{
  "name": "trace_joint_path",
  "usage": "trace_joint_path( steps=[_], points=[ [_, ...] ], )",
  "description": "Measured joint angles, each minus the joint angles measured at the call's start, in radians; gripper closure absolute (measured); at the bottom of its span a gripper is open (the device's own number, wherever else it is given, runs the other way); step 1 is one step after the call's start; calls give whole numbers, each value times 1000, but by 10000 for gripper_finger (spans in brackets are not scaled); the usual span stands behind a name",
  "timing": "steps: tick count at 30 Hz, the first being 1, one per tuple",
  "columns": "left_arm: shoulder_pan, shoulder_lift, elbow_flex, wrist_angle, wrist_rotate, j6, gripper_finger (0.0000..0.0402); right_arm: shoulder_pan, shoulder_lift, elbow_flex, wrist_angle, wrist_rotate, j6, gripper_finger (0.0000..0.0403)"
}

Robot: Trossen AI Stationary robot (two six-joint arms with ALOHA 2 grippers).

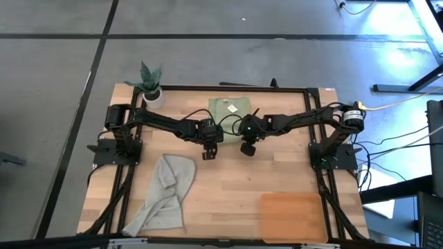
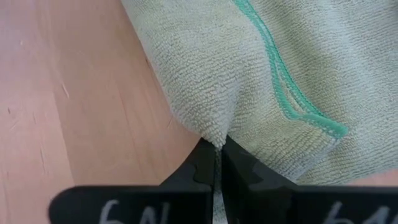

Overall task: Roll microfiber towels into tight, uniform cylinder then place into a basket
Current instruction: Roll the green microfiber cloth

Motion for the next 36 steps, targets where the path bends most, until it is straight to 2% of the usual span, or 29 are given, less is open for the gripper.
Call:
trace_joint_path(
  steps=[9, 14, 27, 30, 33, 36],
  points=[
    [0, 0, 0, 0, 3, -52, 310, 0, 0, 0, 0, 0, 1, 392],
    [0, 18, -1, 0, 54, -51, 310, 0, 0, 0, 0, 0, 0, 392],
    [-1, 88, 5, 6, 30, -17, 316, 0, 0, 0, 5, 2, 3, 392],
    [-2, 89, 4, 1, 33, -17, 337, 0, 0, 0, 5, 2, 2, 392],
    [-2, 84, 3, -15, 52, -19, 385, 0, 0, 0, 3, -4, 0, 392],
    [0, 81, 5, -44, 88, -34, 396, 0, 0, 0, -20, -54, 1, 392]
  ],
)
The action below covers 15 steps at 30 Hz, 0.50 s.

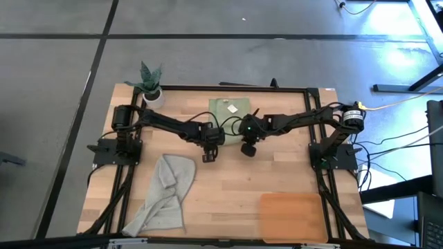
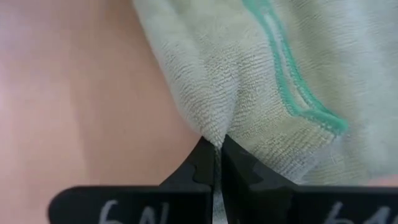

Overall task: Roll microfiber towels into tight, uniform cylinder then place into a basket
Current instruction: Roll the green microfiber cloth

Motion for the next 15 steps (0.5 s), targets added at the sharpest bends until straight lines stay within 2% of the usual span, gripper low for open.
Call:
trace_joint_path(
  steps=[6, 15],
  points=[
    [0, -49, -3, -67, 96, -15, 401, 1, 0, 3, -22, -164, 4, 396],
    [34, -141, -2, -111, 132, -26, 401, 0, -17, 14, -70, -234, 65, 397]
  ],
)
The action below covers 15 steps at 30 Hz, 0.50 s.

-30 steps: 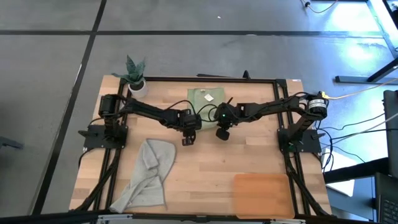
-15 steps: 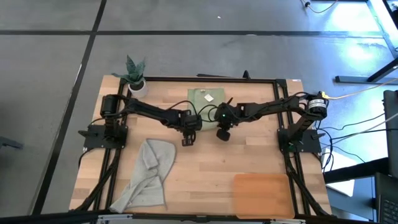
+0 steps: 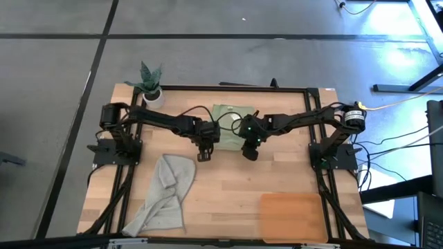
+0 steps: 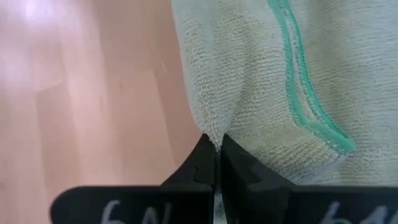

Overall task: Roll microfiber towels into tight, uniform cylinder then place into a basket
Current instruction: Roll the green microfiber cloth

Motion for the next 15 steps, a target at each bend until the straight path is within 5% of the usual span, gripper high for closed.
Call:
trace_joint_path(
  steps=[15],
  points=[
    [74, 1, 88, -46, -101, 9, 401, -45, -3, 144, -242, 139, 92, 397]
  ],
)
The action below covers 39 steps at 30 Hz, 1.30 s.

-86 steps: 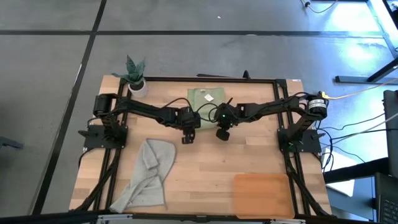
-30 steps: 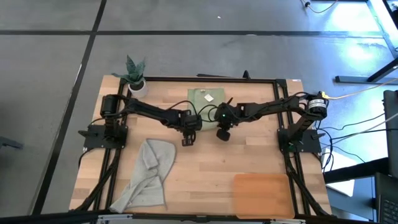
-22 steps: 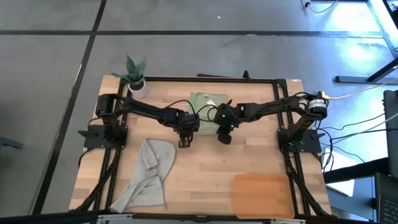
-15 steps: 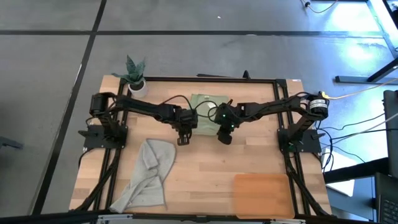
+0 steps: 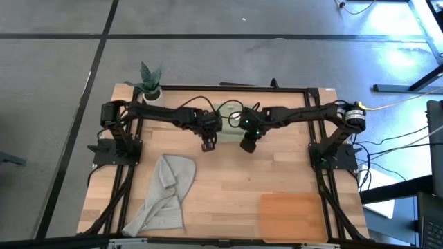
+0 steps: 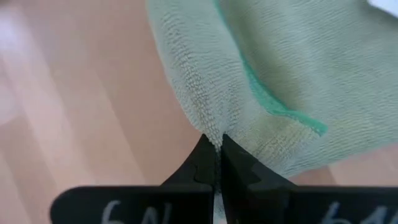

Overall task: Roll microfiber towels into tight, uniform cylinder then place into a basket
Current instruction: Roll the green microfiber cloth

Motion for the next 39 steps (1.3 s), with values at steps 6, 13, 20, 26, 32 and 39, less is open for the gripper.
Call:
trace_joint_path(
  steps=[6, 13, 20, 26, 32, 39],
  points=[
    [24, 0, 1, 13, -4, 0, 401, -31, 0, 1, 9, 82, -2, 397],
    [37, 16, 1, 26, -7, 0, 401, -63, 7, 0, 17, 5, -31, 397],
    [37, 18, -1, 2, 190, 46, 401, -70, 7, -3, -7, -210, -79, 397],
    [54, 22, 0, 11, 227, 78, 401, -106, 7, -3, -19, -220, 2, 397],
    [79, 40, 2, 40, 171, 28, 401, -162, 8, -2, -11, -192, 83, 397],
    [101, 40, 1, 82, 137, -3, 401, -198, 9, -2, -22, -180, 79, 397]
  ],
)
